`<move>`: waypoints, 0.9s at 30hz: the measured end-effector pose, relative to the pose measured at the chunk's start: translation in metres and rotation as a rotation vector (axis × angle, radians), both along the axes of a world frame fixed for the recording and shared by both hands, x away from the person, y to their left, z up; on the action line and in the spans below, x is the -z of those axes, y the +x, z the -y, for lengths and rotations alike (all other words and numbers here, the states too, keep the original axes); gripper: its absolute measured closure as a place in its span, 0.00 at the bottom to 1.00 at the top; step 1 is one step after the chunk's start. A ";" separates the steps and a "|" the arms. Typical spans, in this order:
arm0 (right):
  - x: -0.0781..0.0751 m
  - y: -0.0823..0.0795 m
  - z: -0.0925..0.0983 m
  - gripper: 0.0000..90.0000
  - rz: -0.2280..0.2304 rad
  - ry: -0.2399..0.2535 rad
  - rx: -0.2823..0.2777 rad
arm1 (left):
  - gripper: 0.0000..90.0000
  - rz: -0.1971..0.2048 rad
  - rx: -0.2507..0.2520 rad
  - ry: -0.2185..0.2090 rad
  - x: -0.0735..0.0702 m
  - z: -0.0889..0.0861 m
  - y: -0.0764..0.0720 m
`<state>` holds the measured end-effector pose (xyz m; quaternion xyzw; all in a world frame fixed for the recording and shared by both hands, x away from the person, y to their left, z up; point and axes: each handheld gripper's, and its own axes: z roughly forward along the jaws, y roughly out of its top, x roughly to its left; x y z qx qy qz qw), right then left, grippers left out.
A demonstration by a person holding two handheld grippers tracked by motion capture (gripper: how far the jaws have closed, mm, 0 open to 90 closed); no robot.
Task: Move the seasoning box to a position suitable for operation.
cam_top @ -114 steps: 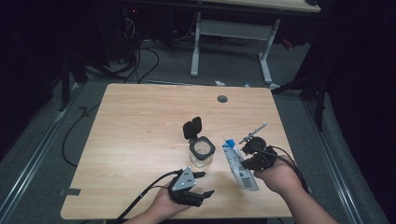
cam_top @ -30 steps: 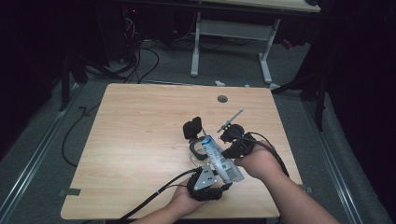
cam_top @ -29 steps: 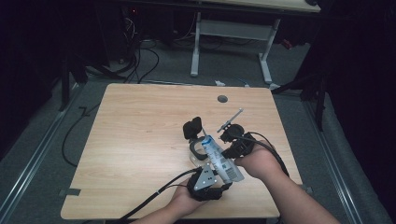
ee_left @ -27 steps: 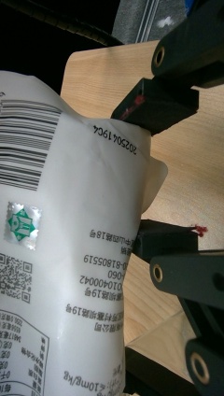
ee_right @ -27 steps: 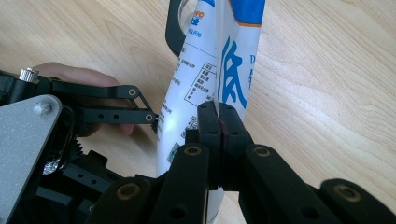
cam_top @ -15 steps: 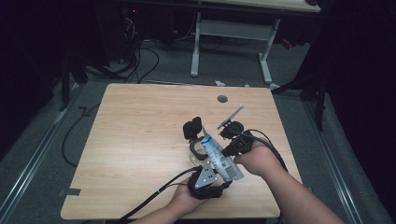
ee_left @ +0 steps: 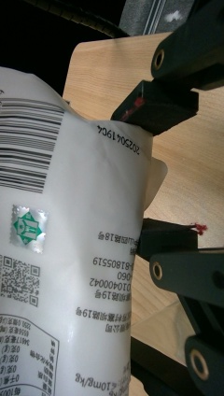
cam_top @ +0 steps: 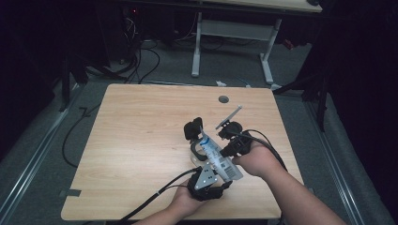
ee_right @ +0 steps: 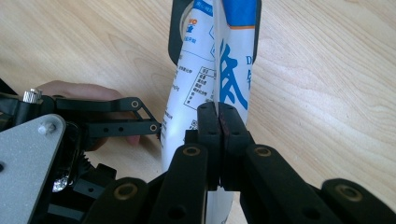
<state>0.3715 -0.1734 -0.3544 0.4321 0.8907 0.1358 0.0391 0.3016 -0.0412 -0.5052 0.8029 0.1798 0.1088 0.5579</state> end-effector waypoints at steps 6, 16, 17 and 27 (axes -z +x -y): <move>-0.001 0.002 -0.004 1.00 0.009 0.002 -0.026 | 0.54 0.002 -0.008 -0.005 -0.001 -0.003 0.000; -0.001 0.003 -0.006 1.00 0.006 -0.005 -0.042 | 0.54 0.003 0.001 -0.010 -0.002 -0.002 -0.001; -0.001 0.003 -0.006 1.00 0.002 -0.006 -0.043 | 0.53 0.007 0.002 -0.008 -0.001 -0.002 -0.001; -0.003 0.004 -0.006 1.00 0.005 -0.011 -0.037 | 0.53 0.013 0.000 -0.011 -0.004 0.001 -0.001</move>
